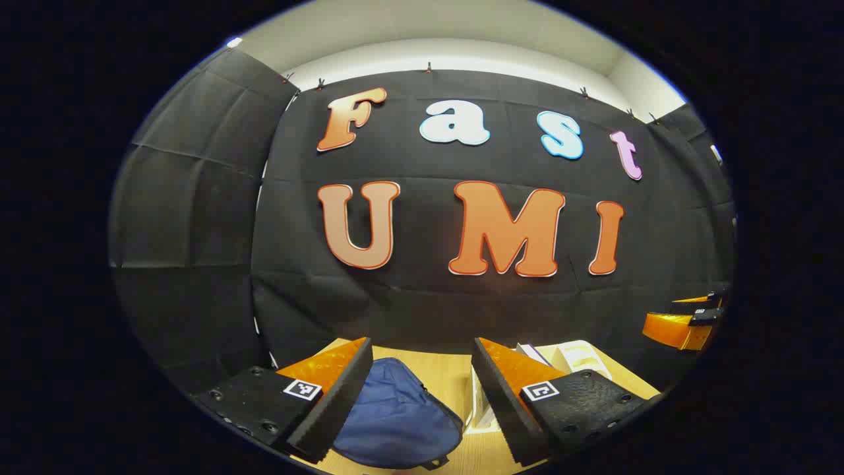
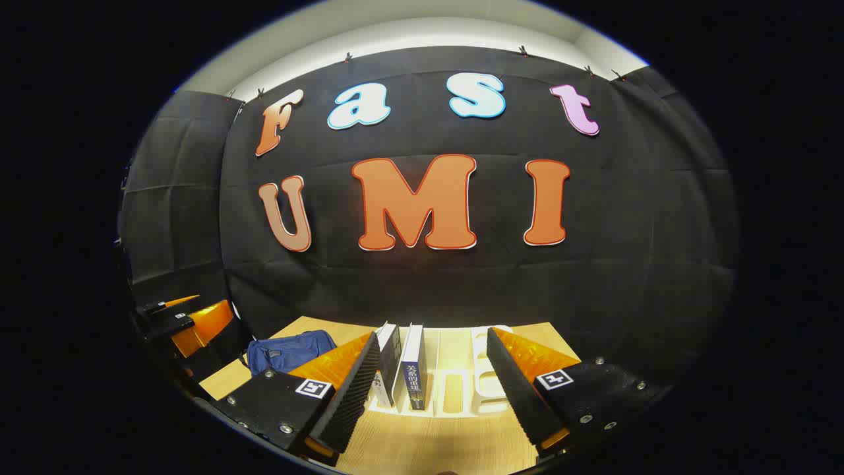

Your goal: Open the schoolbag, grab two books from the bookshelf and put them into the schoolbag.

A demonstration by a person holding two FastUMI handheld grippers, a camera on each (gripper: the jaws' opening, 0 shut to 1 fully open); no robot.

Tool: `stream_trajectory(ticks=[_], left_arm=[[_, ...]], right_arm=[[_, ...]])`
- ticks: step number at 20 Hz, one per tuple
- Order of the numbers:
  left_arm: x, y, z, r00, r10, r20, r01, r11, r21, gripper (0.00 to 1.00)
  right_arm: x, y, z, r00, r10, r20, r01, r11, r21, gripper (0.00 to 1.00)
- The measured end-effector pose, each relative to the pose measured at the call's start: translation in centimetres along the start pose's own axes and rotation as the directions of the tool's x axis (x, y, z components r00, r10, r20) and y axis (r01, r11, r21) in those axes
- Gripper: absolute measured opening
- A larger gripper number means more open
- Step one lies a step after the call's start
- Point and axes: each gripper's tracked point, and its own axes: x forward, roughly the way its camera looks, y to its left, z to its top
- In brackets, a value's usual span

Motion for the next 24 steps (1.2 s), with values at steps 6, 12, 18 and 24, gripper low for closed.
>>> stream_trajectory(ticks=[6, 12, 18, 24], left_arm=[[2.1, -2.2, 0.5, 0.997, -0.079, -0.017, 0.079, 0.997, -0.002, 0.94], [2.5, -2.6, -0.8, 0.995, -0.086, -0.049, 0.086, 0.996, -0.007, 0.94], [2.7, -1.1, -0.7, 0.999, -0.035, -0.039, 0.034, 0.999, -0.010, 0.94], [2.5, -0.8, -0.5, 0.999, -0.036, -0.016, 0.035, 0.998, -0.054, 0.94]], right_arm=[[-0.4, -1.7, 0.0, 0.998, -0.060, -0.014, 0.061, 0.997, 0.053, 0.97], [-0.4, -2.6, 0.2, 0.996, -0.085, -0.010, 0.085, 0.994, 0.067, 1.00], [0.0, -2.3, 0.2, 0.997, -0.071, -0.006, 0.071, 0.997, 0.041, 0.97], [1.0, -2.2, -0.2, 0.999, -0.046, -0.023, 0.046, 0.998, 0.038, 1.00]])
